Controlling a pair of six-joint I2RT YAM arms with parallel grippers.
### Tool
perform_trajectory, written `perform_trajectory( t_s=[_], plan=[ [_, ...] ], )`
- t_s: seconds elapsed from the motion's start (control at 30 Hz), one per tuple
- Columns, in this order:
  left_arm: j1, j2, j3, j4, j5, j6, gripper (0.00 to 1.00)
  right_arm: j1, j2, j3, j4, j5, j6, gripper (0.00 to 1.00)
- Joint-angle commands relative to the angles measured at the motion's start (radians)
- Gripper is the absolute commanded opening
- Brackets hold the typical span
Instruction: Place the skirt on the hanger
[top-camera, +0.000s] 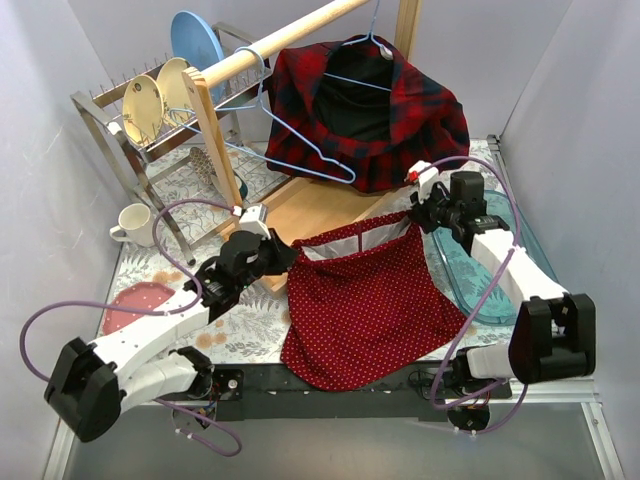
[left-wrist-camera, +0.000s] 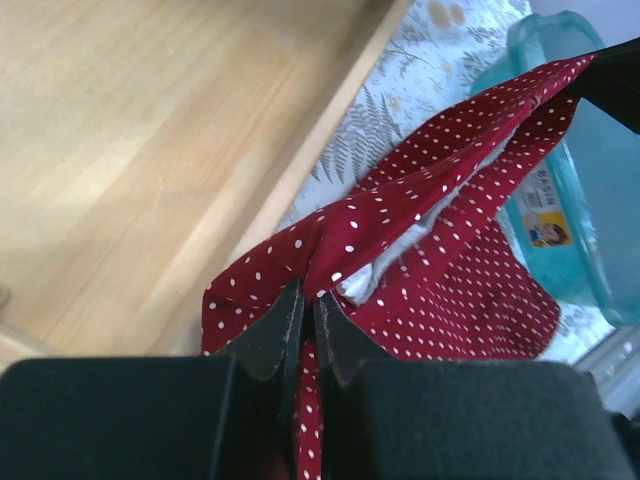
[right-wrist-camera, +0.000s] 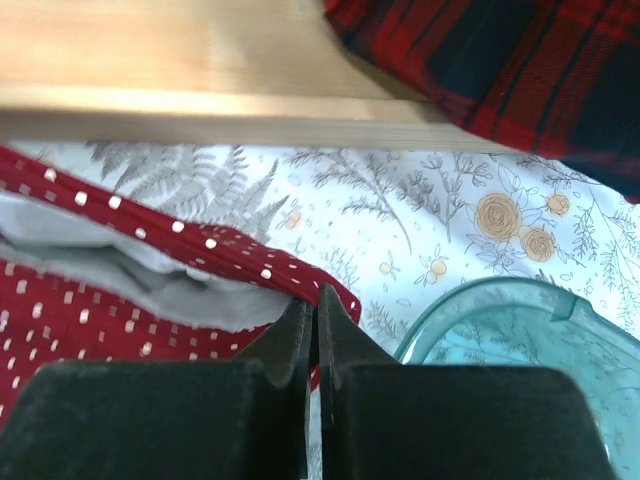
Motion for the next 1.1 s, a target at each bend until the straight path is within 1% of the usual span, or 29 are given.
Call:
perform_trajectory(
  t_s=[0.0,0.03,0.13,0.17,0.2,0.27,0.3,0.37,0.47,0.5,0.53,0.57,0.6,0.63,0.67,0.7,0.73,0.77,0.8,0.83,0.87,0.9,0.93,0.97,1.0,1.03,1.07],
  plan=[
    [0.015,-0.082,-0.028,-0.120,0.093,-0.051,0.00,-0.007,-0.117,-0.049,-0.047,-0.045,-0.097,0.01],
    [0.015,-0.083,-0.030,-0.140,0.151,-0.061,0.00,-0.006,-0.122,-0.057,-0.059,-0.050,-0.108,0.01],
    [0.017,-0.086,-0.036,-0.191,0.176,-0.101,0.00,-0.006,-0.120,-0.046,-0.089,-0.060,-0.131,0.01],
    [0.015,-0.089,-0.036,-0.204,0.170,-0.107,0.00,-0.006,-0.117,-0.035,-0.129,-0.083,-0.140,0.01],
    [0.015,-0.100,-0.037,-0.218,0.165,-0.115,0.00,-0.007,-0.114,-0.028,-0.164,-0.100,-0.183,0.01],
    [0.011,-0.114,-0.048,-0.260,0.171,-0.153,0.00,-0.006,-0.114,-0.018,-0.311,-0.149,-0.240,0.01],
    [0.002,-0.125,-0.059,-0.261,0.188,-0.166,0.00,-0.006,-0.122,-0.024,-0.351,-0.155,-0.309,0.01],
    [-0.011,-0.131,-0.091,-0.264,0.245,-0.215,0.01,-0.006,-0.140,-0.050,-0.388,-0.139,-0.347,0.01],
    [-0.035,-0.148,-0.126,-0.275,0.302,-0.267,0.09,-0.007,-0.191,-0.115,-0.387,-0.099,-0.374,0.01],
    [-0.044,-0.169,-0.134,-0.278,0.314,-0.278,0.14,-0.006,-0.211,-0.133,-0.381,-0.093,-0.377,0.01],
    [-0.049,-0.178,-0.142,-0.289,0.329,-0.291,0.21,-0.007,-0.217,-0.138,-0.387,-0.091,-0.387,0.01],
    [-0.052,-0.187,-0.151,-0.295,0.343,-0.299,0.24,-0.006,-0.223,-0.139,-0.396,-0.096,-0.397,0.02],
    [-0.057,-0.197,-0.151,-0.306,0.368,-0.299,0.26,-0.006,-0.226,-0.133,-0.411,-0.100,-0.410,0.09],
    [-0.060,-0.198,-0.148,-0.342,0.368,-0.298,0.32,-0.006,-0.226,-0.127,-0.456,-0.103,-0.420,0.14],
    [-0.061,-0.203,-0.143,-0.359,0.366,-0.299,0.36,-0.006,-0.225,-0.121,-0.482,-0.109,-0.444,0.23],
    [-0.064,-0.218,-0.142,-0.373,0.365,-0.292,0.39,-0.006,-0.223,-0.113,-0.511,-0.117,-0.452,0.49],
    [-0.066,-0.227,-0.137,-0.399,0.359,-0.292,0.43,-0.006,-0.226,-0.098,-0.551,-0.120,-0.461,0.56],
    [-0.066,-0.240,-0.129,-0.415,0.350,-0.289,0.50,-0.006,-0.231,-0.089,-0.568,-0.131,-0.464,0.59],
    [-0.066,-0.262,-0.105,-0.430,0.339,-0.273,0.55,-0.006,-0.246,-0.078,-0.583,-0.134,-0.464,0.68],
    [-0.066,-0.270,-0.085,-0.460,0.317,-0.264,0.60,-0.007,-0.257,-0.048,-0.603,-0.137,-0.460,0.73],
    [-0.066,-0.281,-0.065,-0.479,0.304,-0.249,0.65,-0.007,-0.266,-0.029,-0.611,-0.148,-0.457,0.74],
    [-0.066,-0.286,-0.018,-0.499,0.285,-0.217,0.67,-0.006,-0.278,-0.008,-0.628,-0.149,-0.452,0.80],
    [-0.066,-0.287,0.001,-0.526,0.258,-0.198,0.68,-0.006,-0.281,0.020,-0.648,-0.151,-0.456,0.80],
    [-0.066,-0.292,0.015,-0.531,0.251,-0.169,0.72,-0.006,-0.280,0.079,-0.677,-0.155,-0.457,0.80],
    [-0.066,-0.293,0.032,-0.533,0.248,-0.143,0.73,-0.006,-0.274,0.121,-0.694,-0.162,-0.450,0.80],
    [-0.066,-0.295,0.051,-0.521,0.248,-0.079,0.76,-0.006,-0.266,0.159,-0.704,-0.172,-0.447,0.80],
    [-0.066,-0.292,0.061,-0.510,0.262,-0.048,0.78,-0.006,-0.245,0.257,-0.721,-0.216,-0.438,0.81]
  ],
)
